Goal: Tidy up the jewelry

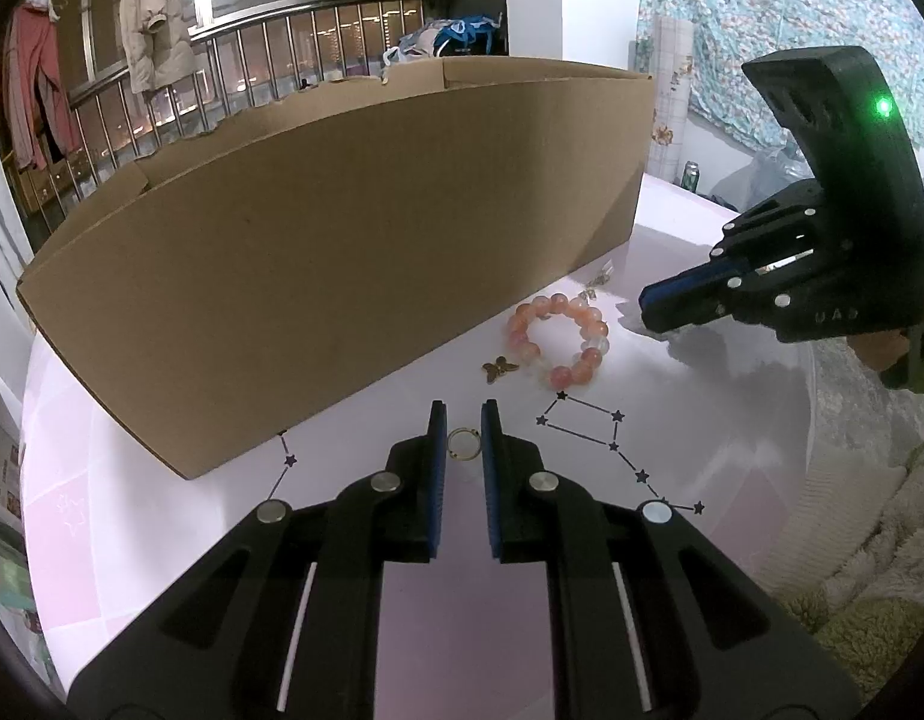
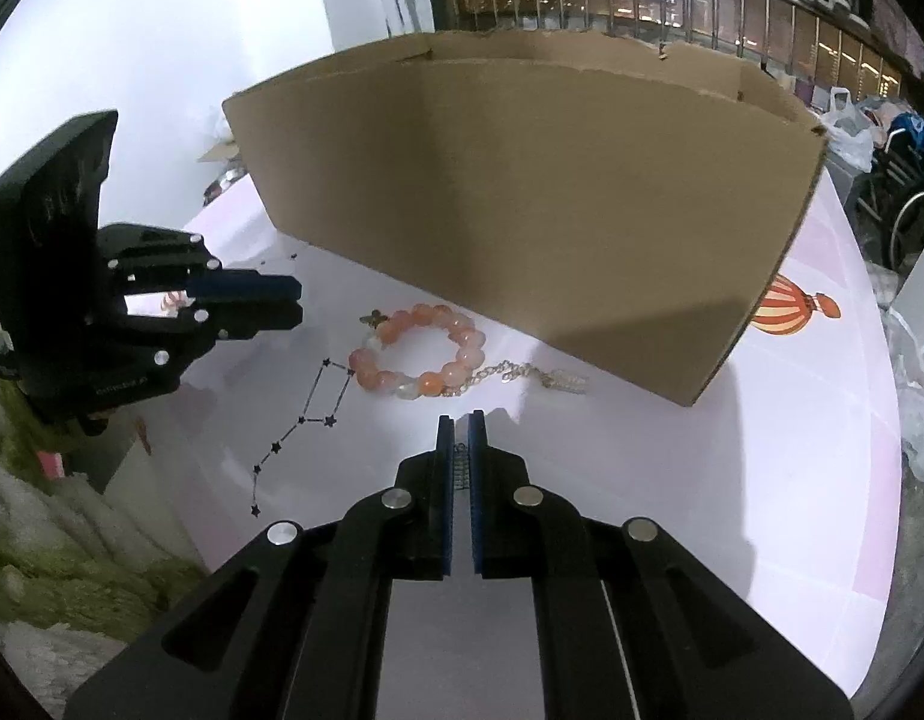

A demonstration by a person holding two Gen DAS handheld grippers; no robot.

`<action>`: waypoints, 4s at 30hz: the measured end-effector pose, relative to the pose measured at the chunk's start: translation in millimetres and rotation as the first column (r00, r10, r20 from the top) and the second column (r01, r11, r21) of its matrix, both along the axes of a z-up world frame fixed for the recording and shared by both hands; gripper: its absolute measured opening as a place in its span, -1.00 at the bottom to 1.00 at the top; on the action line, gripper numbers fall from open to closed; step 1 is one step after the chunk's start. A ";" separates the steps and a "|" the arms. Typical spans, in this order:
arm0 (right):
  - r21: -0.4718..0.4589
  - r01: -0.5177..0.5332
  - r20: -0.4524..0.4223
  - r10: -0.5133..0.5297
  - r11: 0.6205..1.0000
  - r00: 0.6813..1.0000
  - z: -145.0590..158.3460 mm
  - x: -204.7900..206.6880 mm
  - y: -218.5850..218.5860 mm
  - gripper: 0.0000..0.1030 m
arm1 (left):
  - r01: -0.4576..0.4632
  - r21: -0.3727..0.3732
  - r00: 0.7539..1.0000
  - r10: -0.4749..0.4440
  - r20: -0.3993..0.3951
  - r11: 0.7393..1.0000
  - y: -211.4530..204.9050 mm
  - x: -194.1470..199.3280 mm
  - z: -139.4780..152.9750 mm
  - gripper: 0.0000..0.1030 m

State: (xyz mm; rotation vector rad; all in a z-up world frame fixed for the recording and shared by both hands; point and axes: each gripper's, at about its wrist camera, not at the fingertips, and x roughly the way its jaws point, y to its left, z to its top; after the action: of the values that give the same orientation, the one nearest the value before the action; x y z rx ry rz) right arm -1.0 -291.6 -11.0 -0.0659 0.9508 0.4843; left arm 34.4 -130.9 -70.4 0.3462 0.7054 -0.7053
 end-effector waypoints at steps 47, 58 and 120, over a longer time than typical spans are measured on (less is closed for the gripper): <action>0.198 0.057 0.120 -0.082 0.979 0.989 79.3 117.2 -27.1 -0.71 | -0.021 -0.104 0.997 0.028 0.074 0.994 -6.1 114.4 85.4 -0.41; 0.245 0.096 0.153 -0.137 0.965 0.979 89.1 102.6 -47.0 -0.34 | -0.044 -0.148 0.995 0.056 0.081 0.988 7.8 104.9 93.0 -0.14; 0.010 -0.183 0.012 0.183 0.983 0.983 -5.1 36.9 -26.7 -0.46 | 0.167 -0.019 0.982 -0.168 -0.093 0.986 -12.3 24.9 -5.5 -0.56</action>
State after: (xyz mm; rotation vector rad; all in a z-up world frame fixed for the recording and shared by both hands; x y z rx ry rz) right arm 35.9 -318.3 -16.1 -0.1474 0.9351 0.6585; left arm 59.3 -143.2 -75.9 0.3671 0.7673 -0.8889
